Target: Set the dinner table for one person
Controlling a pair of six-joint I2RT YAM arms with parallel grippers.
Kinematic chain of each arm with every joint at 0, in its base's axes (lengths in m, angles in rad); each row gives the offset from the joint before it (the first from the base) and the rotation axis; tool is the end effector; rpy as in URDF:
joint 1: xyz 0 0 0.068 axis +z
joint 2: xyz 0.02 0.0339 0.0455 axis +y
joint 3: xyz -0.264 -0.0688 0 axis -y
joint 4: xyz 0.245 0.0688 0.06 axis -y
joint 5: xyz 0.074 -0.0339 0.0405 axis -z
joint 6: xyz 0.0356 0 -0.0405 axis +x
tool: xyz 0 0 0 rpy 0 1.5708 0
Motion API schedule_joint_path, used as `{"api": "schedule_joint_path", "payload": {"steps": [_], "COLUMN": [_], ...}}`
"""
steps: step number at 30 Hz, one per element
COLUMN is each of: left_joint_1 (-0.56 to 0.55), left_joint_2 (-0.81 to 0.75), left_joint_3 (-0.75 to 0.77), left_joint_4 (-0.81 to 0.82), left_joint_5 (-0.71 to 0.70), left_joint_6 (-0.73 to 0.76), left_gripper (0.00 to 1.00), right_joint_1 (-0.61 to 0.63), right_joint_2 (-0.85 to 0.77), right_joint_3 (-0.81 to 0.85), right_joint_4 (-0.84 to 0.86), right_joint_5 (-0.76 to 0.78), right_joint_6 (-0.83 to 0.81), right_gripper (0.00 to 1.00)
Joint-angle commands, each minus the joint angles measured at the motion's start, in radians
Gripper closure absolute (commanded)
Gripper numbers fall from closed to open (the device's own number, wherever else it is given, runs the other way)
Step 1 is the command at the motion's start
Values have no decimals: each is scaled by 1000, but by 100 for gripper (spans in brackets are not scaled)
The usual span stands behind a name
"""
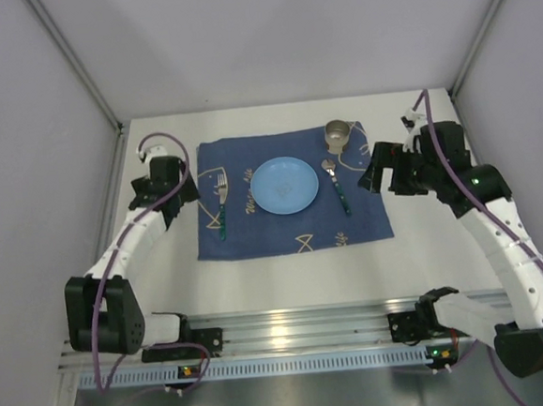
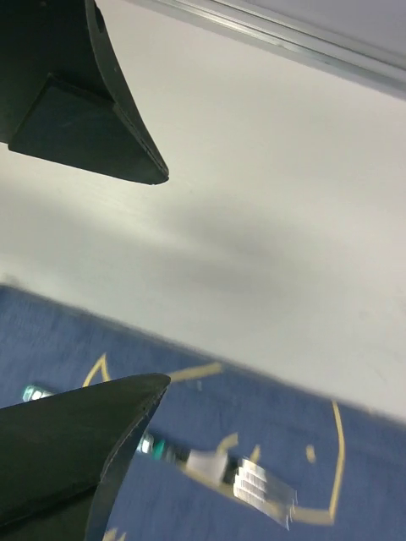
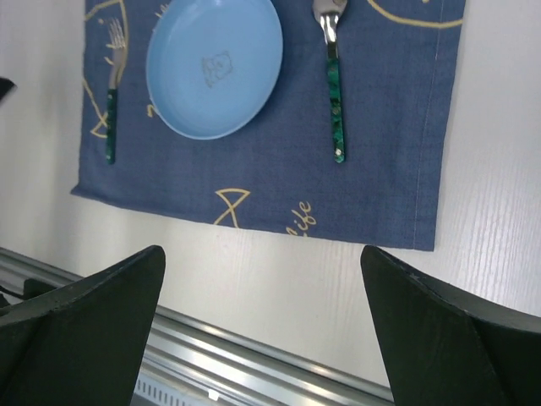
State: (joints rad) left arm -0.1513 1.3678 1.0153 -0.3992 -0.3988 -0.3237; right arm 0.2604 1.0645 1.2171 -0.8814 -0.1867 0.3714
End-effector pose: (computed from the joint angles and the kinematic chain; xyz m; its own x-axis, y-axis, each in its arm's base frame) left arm 0.2942 -0.0309 0.2709 -0.5950 -0.2058 -0.7769 -0.3489 0.9370 0.0190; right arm 0.1976 0.0595 0.3683 -0.7400 0.1719 -0.6502 -0.1269 0.9138 0.3859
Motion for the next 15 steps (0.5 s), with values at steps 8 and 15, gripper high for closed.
{"api": "schedule_joint_path", "payload": {"steps": [8, 15], "left_joint_1": [71, 130], "left_joint_2": [-242, -158], "left_joint_3": [-624, -712], "left_joint_4": [690, 957], "left_joint_5": [-116, 29], "left_joint_6": [132, 149], "left_gripper": [1, 1], "right_joint_1": [17, 17], "right_joint_2": [-395, -564], "right_joint_3": [-208, -294], "right_joint_4": [163, 156], "right_joint_5": [46, 113], "right_joint_6": [87, 106], "right_gripper": [0, 0]}}
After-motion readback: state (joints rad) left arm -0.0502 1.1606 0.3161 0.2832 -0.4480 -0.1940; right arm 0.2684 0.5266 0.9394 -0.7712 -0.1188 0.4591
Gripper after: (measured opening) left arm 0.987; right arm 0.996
